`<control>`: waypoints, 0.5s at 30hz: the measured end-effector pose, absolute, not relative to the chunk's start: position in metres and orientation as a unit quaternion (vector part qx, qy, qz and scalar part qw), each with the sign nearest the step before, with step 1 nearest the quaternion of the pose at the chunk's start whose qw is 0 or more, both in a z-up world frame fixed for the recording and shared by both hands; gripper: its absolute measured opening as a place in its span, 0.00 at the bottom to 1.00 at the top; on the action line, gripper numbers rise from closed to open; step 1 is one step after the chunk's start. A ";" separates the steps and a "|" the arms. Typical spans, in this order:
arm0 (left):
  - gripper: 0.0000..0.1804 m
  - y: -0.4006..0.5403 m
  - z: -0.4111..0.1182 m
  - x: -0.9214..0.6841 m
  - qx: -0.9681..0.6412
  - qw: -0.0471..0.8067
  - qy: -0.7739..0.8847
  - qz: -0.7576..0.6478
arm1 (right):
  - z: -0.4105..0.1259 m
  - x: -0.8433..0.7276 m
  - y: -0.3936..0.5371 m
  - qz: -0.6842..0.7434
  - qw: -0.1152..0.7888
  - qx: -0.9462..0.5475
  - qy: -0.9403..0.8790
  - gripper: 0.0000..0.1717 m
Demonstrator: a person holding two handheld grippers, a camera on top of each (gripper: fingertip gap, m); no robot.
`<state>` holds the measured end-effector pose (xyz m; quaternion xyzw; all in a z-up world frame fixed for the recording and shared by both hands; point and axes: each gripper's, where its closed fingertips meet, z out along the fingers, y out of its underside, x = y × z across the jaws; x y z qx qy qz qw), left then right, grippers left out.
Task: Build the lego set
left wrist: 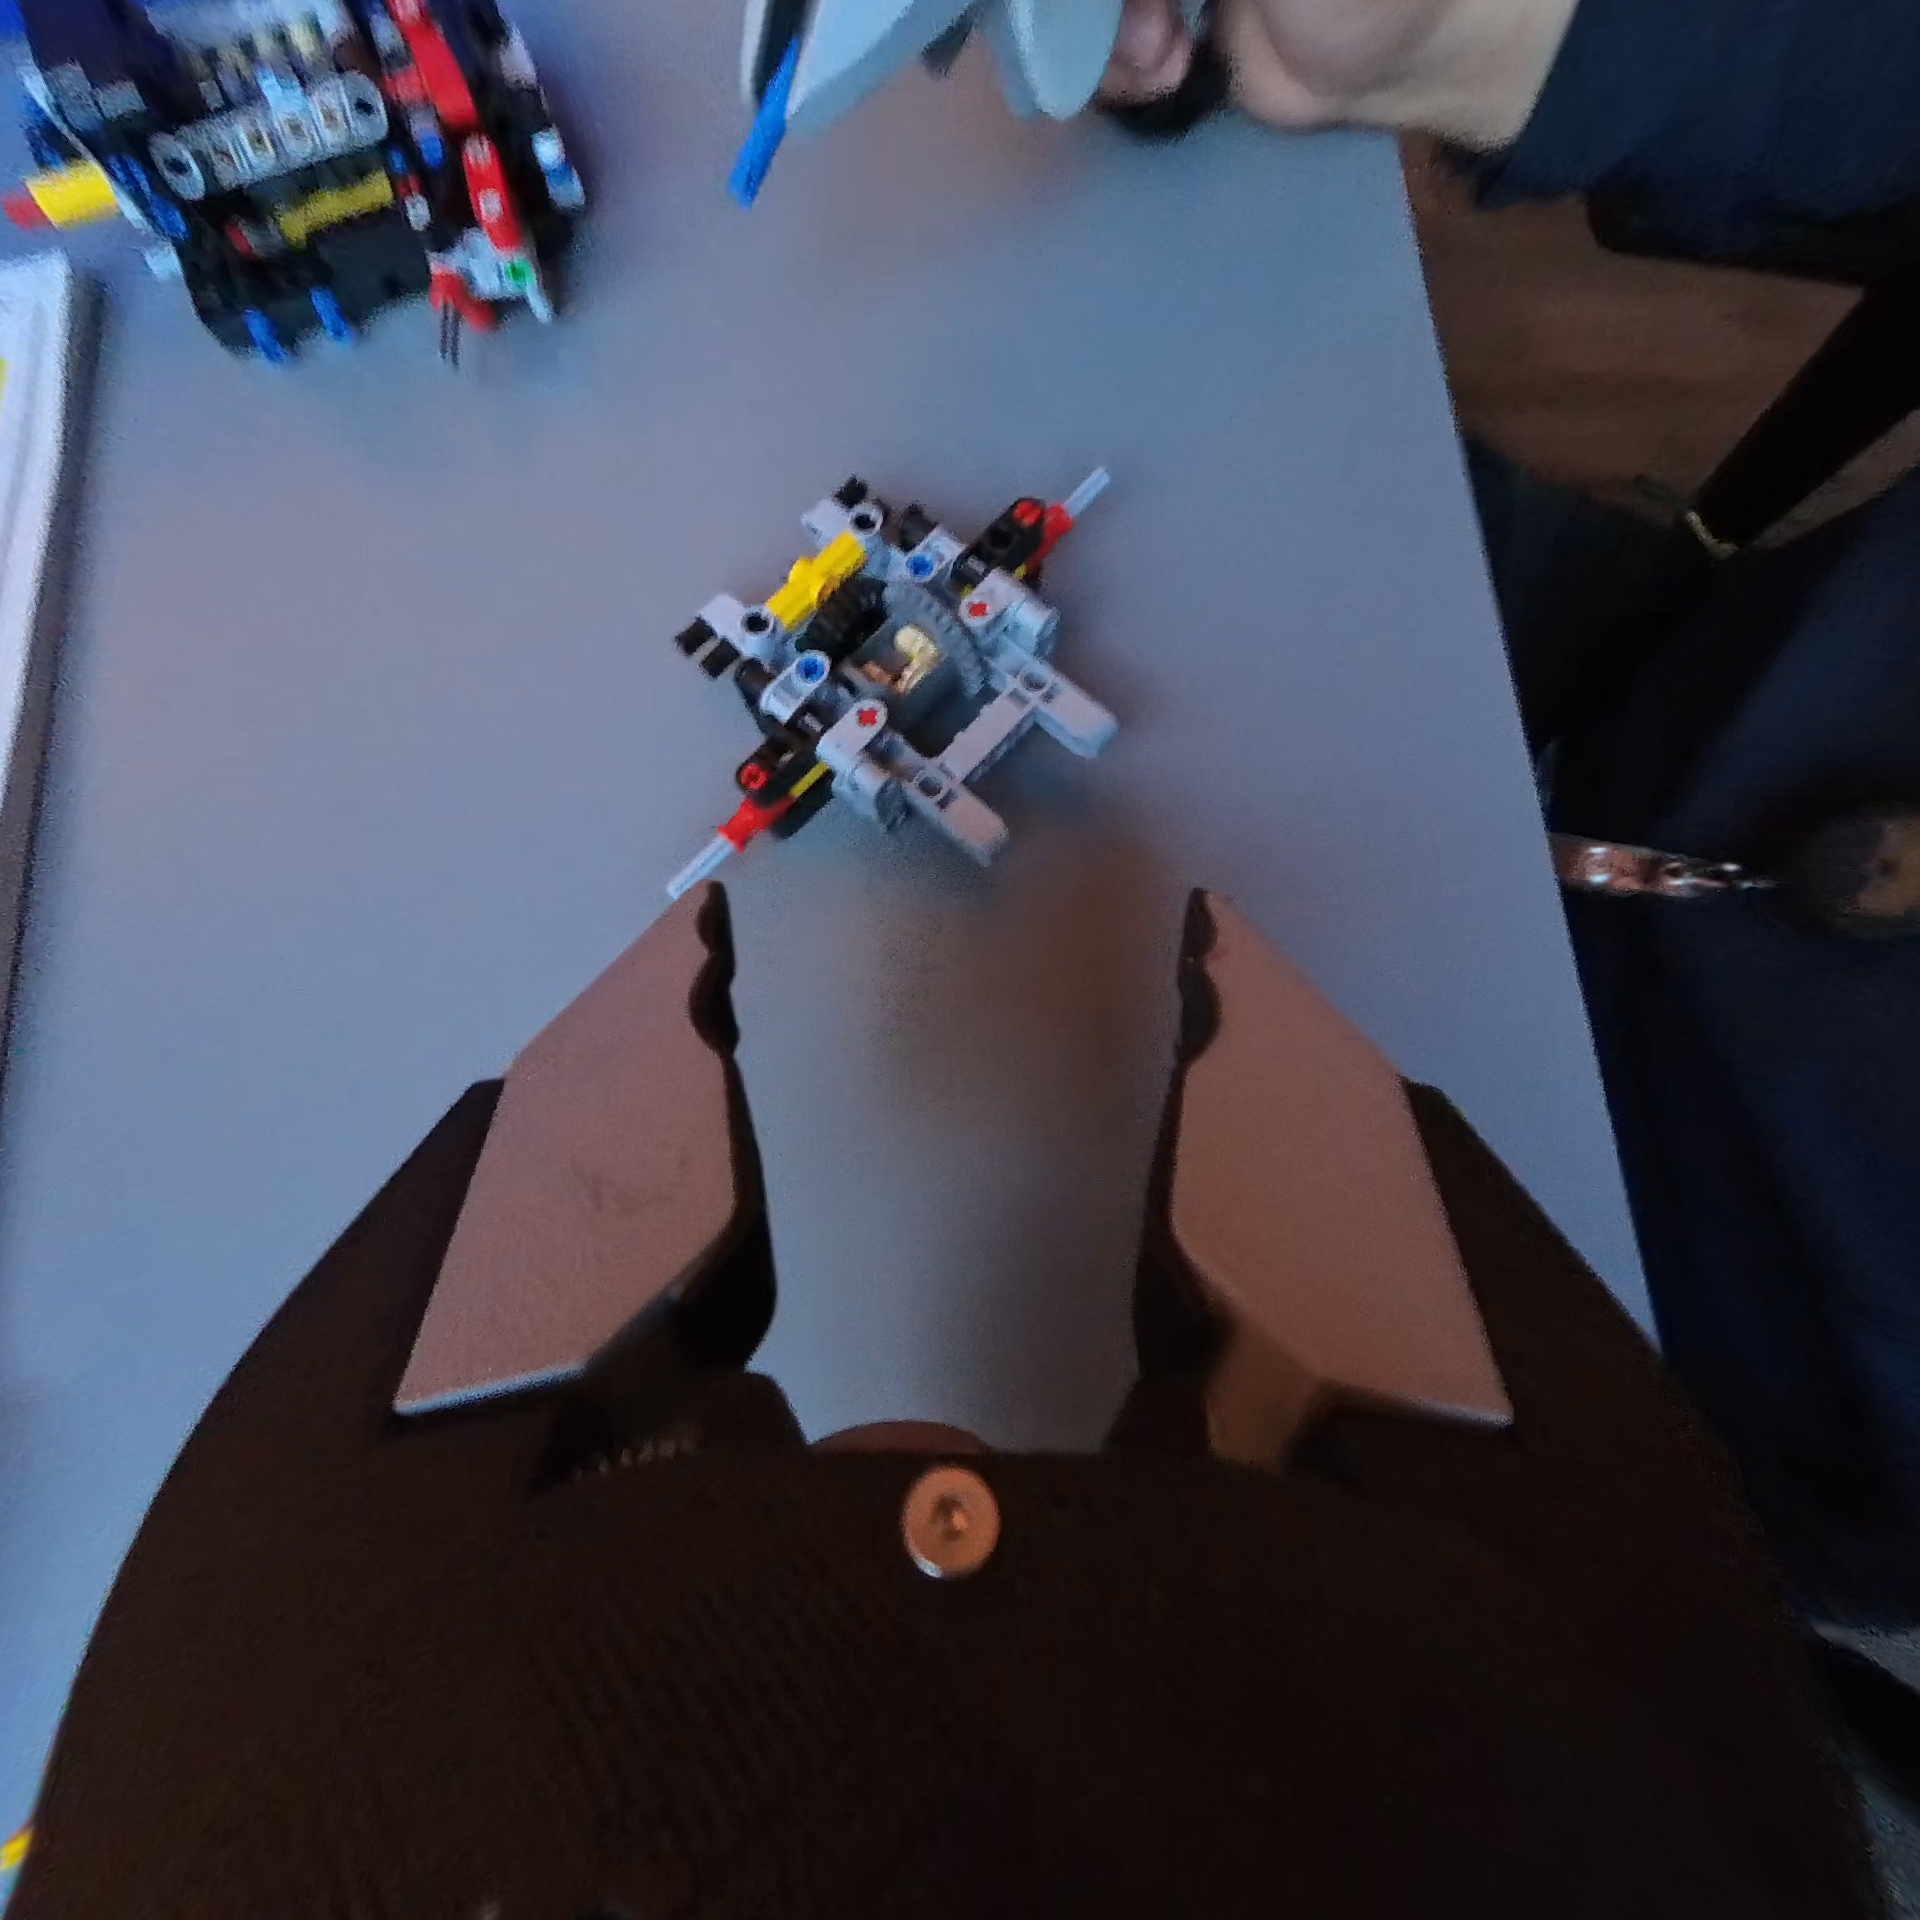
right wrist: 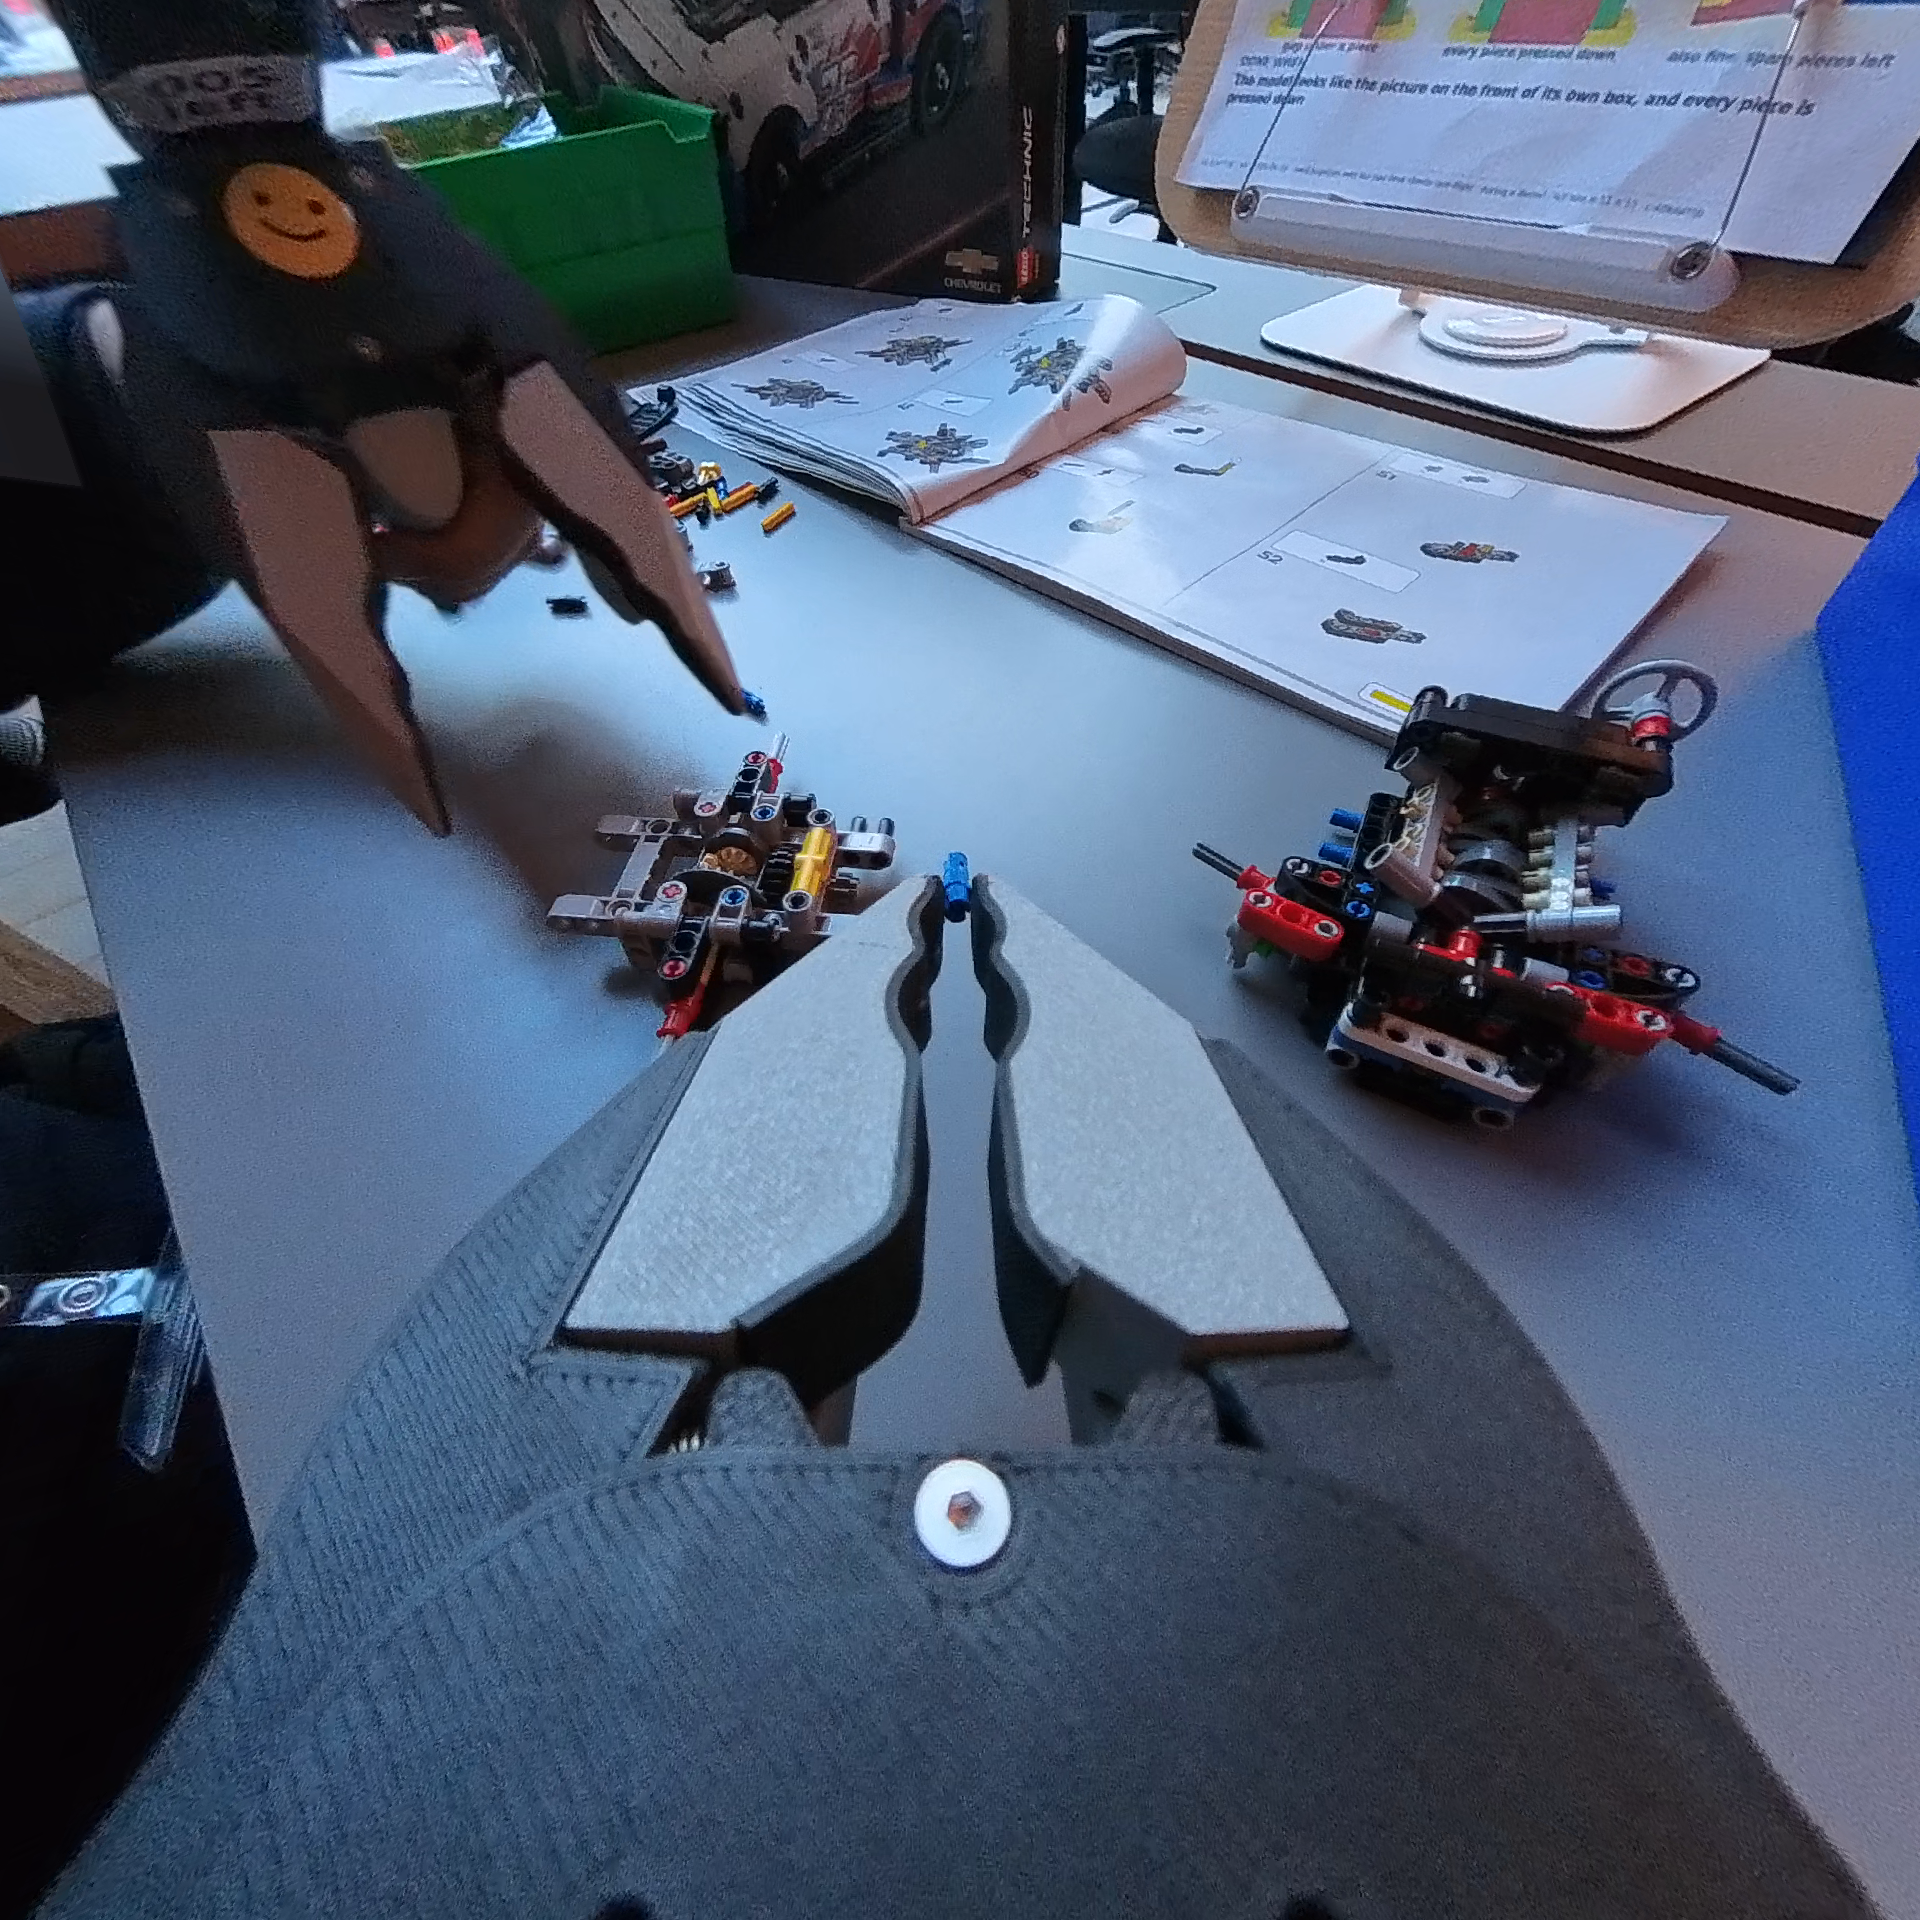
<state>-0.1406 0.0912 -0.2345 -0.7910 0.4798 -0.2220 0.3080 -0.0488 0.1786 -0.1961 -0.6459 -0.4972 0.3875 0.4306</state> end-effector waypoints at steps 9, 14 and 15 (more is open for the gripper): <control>0.48 0.106 -0.258 -0.140 -0.817 0.233 0.497 -0.180 | -0.191 -0.047 0.173 0.394 0.440 -0.632 -0.502 0.01; 0.46 0.075 -0.259 -0.130 -0.804 0.226 0.520 -0.181 | -0.188 -0.046 0.171 0.401 0.443 -0.627 -0.500 0.01; 0.46 0.067 -0.258 -0.126 -0.801 0.226 0.520 -0.191 | -0.188 -0.046 0.171 0.402 0.443 -0.627 -0.499 0.01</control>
